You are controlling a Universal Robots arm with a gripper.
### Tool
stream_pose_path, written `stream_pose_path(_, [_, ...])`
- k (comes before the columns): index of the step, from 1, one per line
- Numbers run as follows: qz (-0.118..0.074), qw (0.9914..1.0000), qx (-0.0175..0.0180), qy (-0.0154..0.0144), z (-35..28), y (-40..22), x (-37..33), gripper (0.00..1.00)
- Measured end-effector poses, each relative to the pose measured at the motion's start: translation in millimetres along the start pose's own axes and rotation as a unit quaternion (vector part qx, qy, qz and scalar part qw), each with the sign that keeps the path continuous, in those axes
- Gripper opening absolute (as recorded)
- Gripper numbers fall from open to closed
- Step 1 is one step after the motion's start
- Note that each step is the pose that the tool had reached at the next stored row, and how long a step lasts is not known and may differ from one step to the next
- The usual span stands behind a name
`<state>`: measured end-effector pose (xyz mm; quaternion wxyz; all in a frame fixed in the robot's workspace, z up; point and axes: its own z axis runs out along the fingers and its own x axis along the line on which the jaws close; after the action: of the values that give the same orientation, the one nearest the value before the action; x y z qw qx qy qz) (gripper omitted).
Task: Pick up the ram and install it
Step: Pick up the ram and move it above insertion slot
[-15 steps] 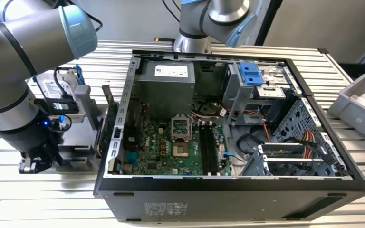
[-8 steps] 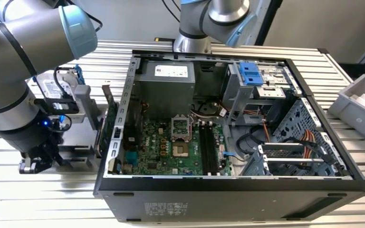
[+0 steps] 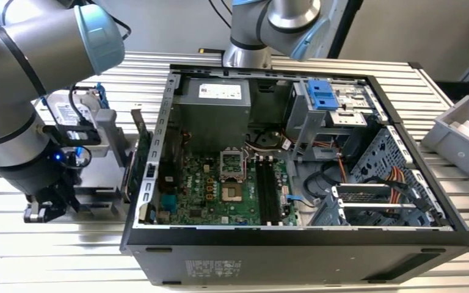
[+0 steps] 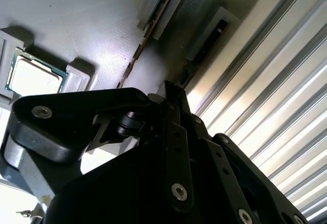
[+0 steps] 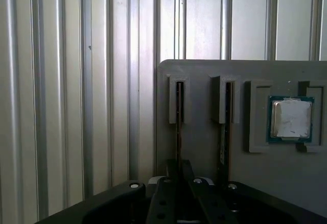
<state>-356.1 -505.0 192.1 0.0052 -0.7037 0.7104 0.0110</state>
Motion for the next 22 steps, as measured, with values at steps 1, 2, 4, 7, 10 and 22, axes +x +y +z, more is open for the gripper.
stream_pose_path(1, [0.000,1.00000,0.0000,0.0000,-1.0,0.0,0.0,0.00])
stream_pose_path(2, [0.000,1.00000,0.0000,0.0000,-2.1,0.0,-0.1,0.00])
stream_pose_path(4, [0.000,1.00000,0.0000,0.0000,-4.0,0.0,-0.1,0.00])
stream_pose_path(7, [0.000,1.00000,0.0000,0.0000,-6.7,0.0,-0.2,0.00])
stream_pose_path(10, [0.000,1.00000,0.0001,0.0000,-8.3,0.0,-0.3,0.00])
stream_pose_path(22, [0.000,1.00000,0.0000,0.0001,-16.8,0.1,-0.4,0.00])
